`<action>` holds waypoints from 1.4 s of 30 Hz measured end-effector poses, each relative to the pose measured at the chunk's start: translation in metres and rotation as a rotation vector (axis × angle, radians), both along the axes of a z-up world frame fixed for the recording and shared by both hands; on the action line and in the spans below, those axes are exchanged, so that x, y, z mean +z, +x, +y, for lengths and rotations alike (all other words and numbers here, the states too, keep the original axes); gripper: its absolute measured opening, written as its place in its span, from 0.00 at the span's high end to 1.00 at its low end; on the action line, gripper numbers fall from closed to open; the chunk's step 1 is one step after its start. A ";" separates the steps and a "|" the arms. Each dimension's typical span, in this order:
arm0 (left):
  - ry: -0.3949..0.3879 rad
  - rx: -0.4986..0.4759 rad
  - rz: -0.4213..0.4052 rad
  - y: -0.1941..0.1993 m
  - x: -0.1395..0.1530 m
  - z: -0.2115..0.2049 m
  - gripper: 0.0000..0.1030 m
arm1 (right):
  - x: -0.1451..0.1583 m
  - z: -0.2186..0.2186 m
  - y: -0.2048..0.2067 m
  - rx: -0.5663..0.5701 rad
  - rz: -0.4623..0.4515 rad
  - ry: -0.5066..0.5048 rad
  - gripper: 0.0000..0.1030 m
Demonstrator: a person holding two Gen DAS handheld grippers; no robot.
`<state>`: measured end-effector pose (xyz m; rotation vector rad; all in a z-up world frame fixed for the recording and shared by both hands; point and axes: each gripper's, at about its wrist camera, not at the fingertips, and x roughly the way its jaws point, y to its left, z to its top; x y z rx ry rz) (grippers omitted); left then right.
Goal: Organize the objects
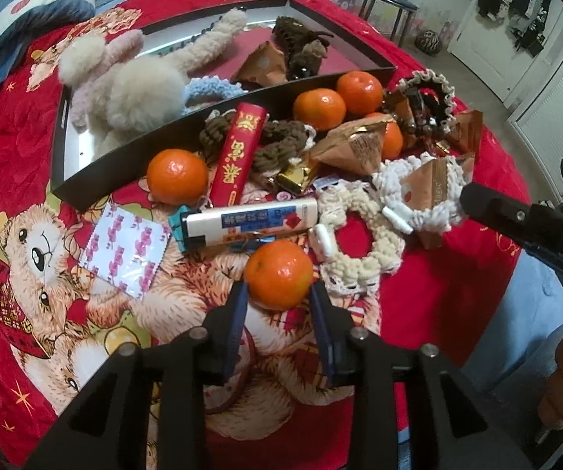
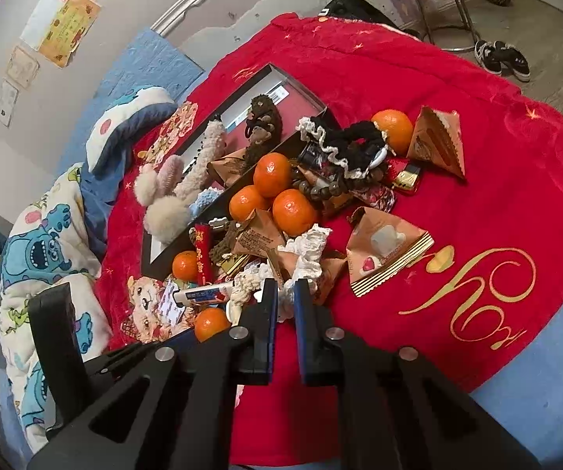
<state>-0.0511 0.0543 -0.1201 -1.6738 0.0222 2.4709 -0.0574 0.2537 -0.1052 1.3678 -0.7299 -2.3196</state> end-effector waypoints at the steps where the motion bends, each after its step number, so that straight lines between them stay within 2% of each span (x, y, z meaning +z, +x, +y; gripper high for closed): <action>1: 0.001 0.000 0.000 0.000 0.000 0.000 0.69 | -0.001 0.001 0.000 0.001 -0.009 -0.011 0.92; 7: 0.028 0.014 0.000 0.001 0.001 -0.006 0.69 | -0.004 0.003 0.000 -0.002 -0.030 -0.047 0.93; 21: 0.059 0.011 0.018 0.009 0.010 -0.016 0.70 | 0.012 -0.001 0.008 0.036 0.037 -0.066 0.93; 31: 0.032 -0.004 0.034 0.014 0.016 -0.001 0.71 | 0.004 0.017 -0.001 -0.083 -0.014 -0.021 0.85; 37: 0.039 -0.006 0.033 0.012 0.015 0.000 0.71 | -0.006 0.011 -0.006 -0.061 -0.041 -0.048 0.82; 42: 0.043 -0.005 0.032 0.012 0.014 0.000 0.71 | -0.011 0.004 -0.008 -0.041 -0.053 -0.028 0.82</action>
